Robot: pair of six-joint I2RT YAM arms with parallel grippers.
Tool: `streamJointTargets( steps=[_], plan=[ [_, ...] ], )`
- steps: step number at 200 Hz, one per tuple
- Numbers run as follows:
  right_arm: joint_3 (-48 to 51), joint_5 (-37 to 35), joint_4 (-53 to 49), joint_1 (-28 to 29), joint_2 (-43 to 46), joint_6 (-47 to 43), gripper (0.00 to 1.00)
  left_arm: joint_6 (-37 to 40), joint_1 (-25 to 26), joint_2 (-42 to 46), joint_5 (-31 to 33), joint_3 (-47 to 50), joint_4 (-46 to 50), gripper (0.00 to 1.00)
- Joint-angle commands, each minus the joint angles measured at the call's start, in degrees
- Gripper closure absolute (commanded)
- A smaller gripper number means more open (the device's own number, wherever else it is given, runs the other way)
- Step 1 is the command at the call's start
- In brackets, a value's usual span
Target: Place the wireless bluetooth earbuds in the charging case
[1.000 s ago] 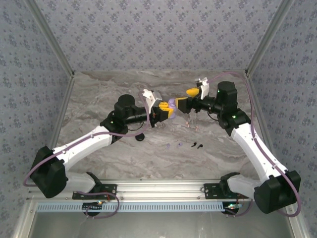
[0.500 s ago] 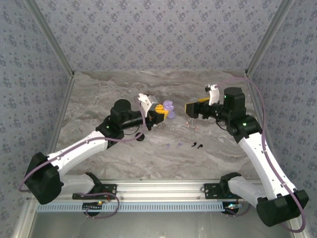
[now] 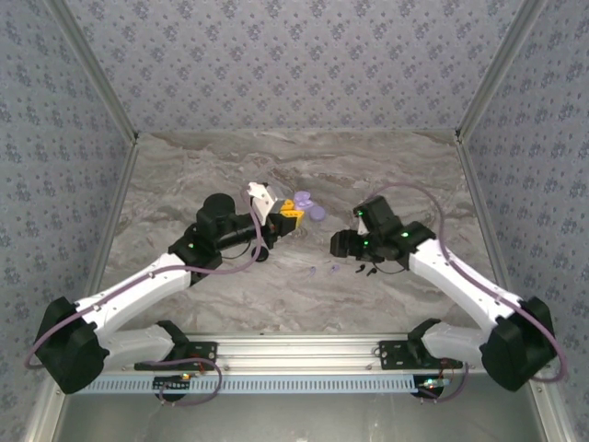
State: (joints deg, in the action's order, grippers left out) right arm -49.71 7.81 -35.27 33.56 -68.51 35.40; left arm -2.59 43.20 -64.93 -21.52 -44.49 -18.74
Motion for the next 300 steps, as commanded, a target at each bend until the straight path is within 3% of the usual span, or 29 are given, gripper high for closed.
streamJointTargets(
  steps=[1, 26, 116, 300],
  plan=[
    [-0.4, -4.5, 0.3, 2.8, -5.5, 5.1, 0.34, 1.0, 0.2, 1.7, 0.1, 0.1, -0.6, 1.0],
    [-1.0, -5.6, 0.6, 3.9, -10.8, 5.9, 0.42, 0.5, 0.3, 2.0, -0.1, 0.3, -0.9, 1.0],
    [-2.1, -4.9, 4.4, 5.0, -20.1, 5.1, 0.5, 0.5, 0.4, 2.6, 0.3, 0.3, -0.1, 1.0],
    [-3.6, -5.2, 5.3, 5.9, -26.0, 4.2, 0.67, 1.0, 0.4, 1.8, 0.2, -0.4, 1.0, 1.0]
  ],
)
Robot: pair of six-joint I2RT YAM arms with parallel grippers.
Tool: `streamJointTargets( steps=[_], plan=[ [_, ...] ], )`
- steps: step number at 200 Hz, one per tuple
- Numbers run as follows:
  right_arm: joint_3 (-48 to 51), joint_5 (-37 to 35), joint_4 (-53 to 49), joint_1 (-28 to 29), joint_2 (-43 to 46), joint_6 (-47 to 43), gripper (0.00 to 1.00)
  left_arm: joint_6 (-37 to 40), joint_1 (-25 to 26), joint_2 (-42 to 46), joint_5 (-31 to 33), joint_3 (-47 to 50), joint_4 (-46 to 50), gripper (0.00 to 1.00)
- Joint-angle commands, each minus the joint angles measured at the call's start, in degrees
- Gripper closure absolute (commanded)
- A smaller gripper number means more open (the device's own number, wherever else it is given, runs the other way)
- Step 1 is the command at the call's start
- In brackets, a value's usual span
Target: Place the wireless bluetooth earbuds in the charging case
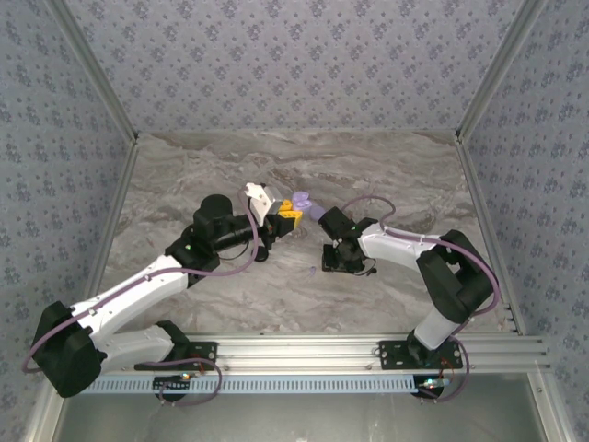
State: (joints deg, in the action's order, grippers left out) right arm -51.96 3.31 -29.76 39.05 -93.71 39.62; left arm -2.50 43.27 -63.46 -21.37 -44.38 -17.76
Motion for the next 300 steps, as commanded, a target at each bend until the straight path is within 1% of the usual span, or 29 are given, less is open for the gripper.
streamJointTargets(
  steps=[1, 21, 39, 87, 125, 157, 182, 213, 260, 300],
  plan=[
    [-1.3, -0.7, -0.3, 0.5, -0.8, -0.1, 0.67, 0.9, 0.4, 0.3, 0.0, -0.5, 0.0, 1.0],
    [-1.1, -1.1, 0.0, 0.4, 0.2, -0.7, 0.72, 0.9, 0.4, 0.4, 0.1, -0.5, 0.0, 1.0],
    [0.0, -2.2, 1.4, 0.4, 2.9, -1.3, 0.76, 0.9, 0.4, 0.4, -0.1, -0.4, -0.3, 1.0],
    [0.3, -5.6, 2.6, 0.1, 14.4, -4.1, 0.76, -0.3, 0.4, 0.3, -0.8, 0.1, -2.9, 1.0],
    [-0.4, -4.1, 6.0, -0.2, 26.7, -9.3, 0.76, -2.1, 0.4, -0.5, -2.4, -0.1, -5.8, 1.0],
    [-0.6, -1.7, 13.0, -0.8, 37.7, -10.4, 0.76, -3.2, 0.7, -1.4, -3.7, -0.5, -7.5, 1.0],
    [-1.7, -0.9, 17.2, -0.6, 42.9, -10.7, 0.76, -3.2, 0.9, -2.0, -4.1, -0.9, -7.6, 1.0],
    [-3.6, -0.2, 19.7, 0.4, 43.8, -10.9, 0.76, -3.3, 1.2, -2.9, -4.5, -1.3, -8.1, 1.0],
    [-5.3, -0.3, 24.0, 1.8, 41.2, -10.9, 0.76, -3.7, 1.5, -3.5, -4.6, -1.2, -8.6, 1.0],
    [-6.0, 0.0, 25.1, 2.4, 38.8, -11.1, 0.77, -3.8, 1.8, -3.9, -4.5, -1.3, -8.8, 1.0]
  ],
)
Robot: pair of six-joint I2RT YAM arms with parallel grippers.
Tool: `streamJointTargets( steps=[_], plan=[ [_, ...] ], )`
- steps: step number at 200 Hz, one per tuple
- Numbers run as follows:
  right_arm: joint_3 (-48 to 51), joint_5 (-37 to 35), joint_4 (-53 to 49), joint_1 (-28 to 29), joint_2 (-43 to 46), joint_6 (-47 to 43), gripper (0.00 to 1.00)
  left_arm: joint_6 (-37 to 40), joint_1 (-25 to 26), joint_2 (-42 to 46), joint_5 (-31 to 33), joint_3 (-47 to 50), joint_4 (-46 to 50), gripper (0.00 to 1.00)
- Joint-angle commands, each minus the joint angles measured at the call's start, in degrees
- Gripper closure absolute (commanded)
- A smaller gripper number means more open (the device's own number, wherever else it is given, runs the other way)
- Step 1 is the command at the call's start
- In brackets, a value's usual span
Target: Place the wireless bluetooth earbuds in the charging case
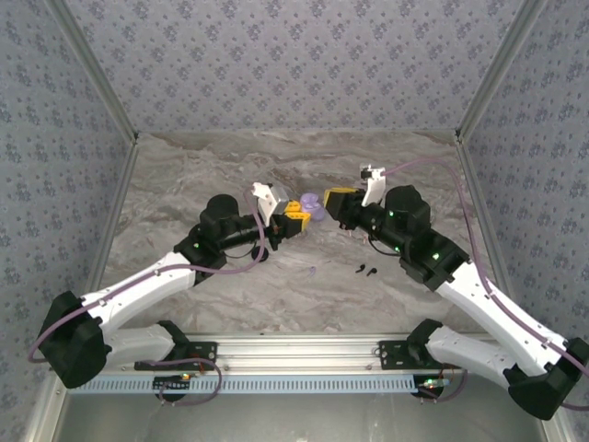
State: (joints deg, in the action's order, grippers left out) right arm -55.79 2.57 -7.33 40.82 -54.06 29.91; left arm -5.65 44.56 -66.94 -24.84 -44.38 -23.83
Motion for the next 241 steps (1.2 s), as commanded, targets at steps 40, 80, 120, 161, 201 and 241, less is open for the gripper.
streamJointTargets(
  steps=[40, 80, 120, 161, 201, 241],
  plan=[
    [-2.2, 0.7, 2.4, 1.1, -2.5, -1.2, 0.76, -0.7, 0.6, -0.5, -0.9, -1.4, -2.9, 1.0],
    [-1.7, 0.6, 1.0, 1.5, -2.9, -0.7, 0.76, -0.6, 0.5, -0.6, -0.7, -1.6, -2.8, 1.0],
    [-1.1, 0.4, -0.6, 1.9, -3.5, -0.4, 0.76, -0.2, 0.6, -0.5, -0.6, -1.8, -2.2, 1.0],
    [-0.6, 0.5, -1.9, 2.2, -3.5, 0.0, 0.76, 0.0, 0.6, -0.6, -0.5, -1.8, -2.0, 1.0],
    [-1.0, 1.8, -2.7, 2.2, -4.2, 0.6, 0.76, 0.1, 0.6, -0.6, -0.5, -1.8, -2.0, 1.0],
    [-1.7, 4.2, -3.9, 2.3, -5.4, 0.9, 0.75, 0.2, 0.6, -0.6, -0.6, -1.9, -2.2, 1.0]
  ],
)
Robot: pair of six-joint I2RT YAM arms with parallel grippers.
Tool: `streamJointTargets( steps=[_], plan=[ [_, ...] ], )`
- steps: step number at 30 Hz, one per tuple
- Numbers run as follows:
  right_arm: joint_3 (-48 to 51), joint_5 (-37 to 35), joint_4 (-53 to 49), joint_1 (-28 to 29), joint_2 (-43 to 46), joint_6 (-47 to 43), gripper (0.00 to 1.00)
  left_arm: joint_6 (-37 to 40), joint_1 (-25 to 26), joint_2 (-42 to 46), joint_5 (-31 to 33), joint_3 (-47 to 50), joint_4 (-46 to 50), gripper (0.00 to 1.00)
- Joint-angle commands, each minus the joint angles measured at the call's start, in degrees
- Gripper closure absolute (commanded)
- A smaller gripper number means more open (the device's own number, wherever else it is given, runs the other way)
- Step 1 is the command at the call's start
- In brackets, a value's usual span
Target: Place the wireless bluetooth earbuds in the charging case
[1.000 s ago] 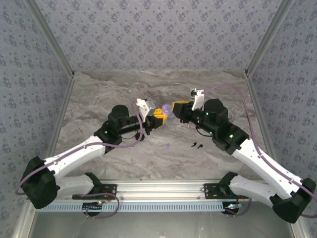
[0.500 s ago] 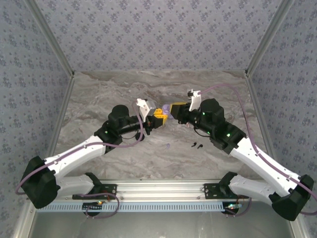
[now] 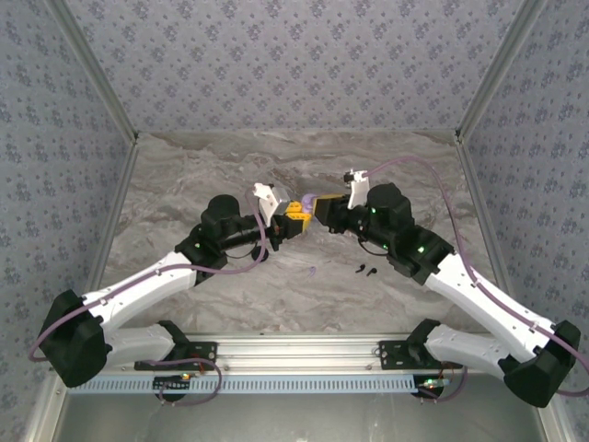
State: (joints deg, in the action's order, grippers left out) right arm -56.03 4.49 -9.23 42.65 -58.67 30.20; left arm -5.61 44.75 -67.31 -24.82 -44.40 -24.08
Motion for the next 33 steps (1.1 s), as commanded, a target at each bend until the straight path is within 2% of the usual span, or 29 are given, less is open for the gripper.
streamJointTargets(
  steps=[1, 4, 8, 10, 16, 21, 26, 33],
  plan=[
    [-1.5, 2.3, -2.0, 0.5, -0.8, 0.6, 0.75, 0.1, 0.4, -0.2, -0.6, -1.9, -1.9, 1.0],
    [-2.4, 2.7, -2.9, 0.4, -0.9, 0.0, 0.69, 0.2, 0.3, -0.2, -0.7, -1.9, -1.9, 1.0],
    [-4.8, 1.5, -5.2, 0.1, 0.3, -2.1, 0.48, 0.3, 0.4, -0.2, -0.6, -1.9, -1.6, 1.0],
    [-6.6, 1.4, -7.1, -0.1, 0.9, -3.7, 0.33, 0.5, 0.3, -0.1, -0.3, -1.7, -1.7, 1.0],
    [-10.1, -0.9, -15.9, -0.3, 1.2, -9.1, 0.1, 1.0, 0.4, 0.4, 2.5, -0.6, -2.5, 1.0],
    [-7.7, -3.3, -19.0, -1.4, 1.7, -8.7, 0.01, -0.1, -0.7, 2.4, 5.5, 3.6, -8.3, 1.0],
    [-2.5, -3.6, -19.3, -2.5, 1.8, -6.7, 0.0, -5.8, -6.3, 5.3, 5.7, 8.7, -13.5, 1.0],
    [4.8, -4.6, -21.9, -3.6, -5.9, -0.9, 0.0, -5.5, -9.3, 11.2, 8.4, 12.1, -10.0, 1.0]
  ],
)
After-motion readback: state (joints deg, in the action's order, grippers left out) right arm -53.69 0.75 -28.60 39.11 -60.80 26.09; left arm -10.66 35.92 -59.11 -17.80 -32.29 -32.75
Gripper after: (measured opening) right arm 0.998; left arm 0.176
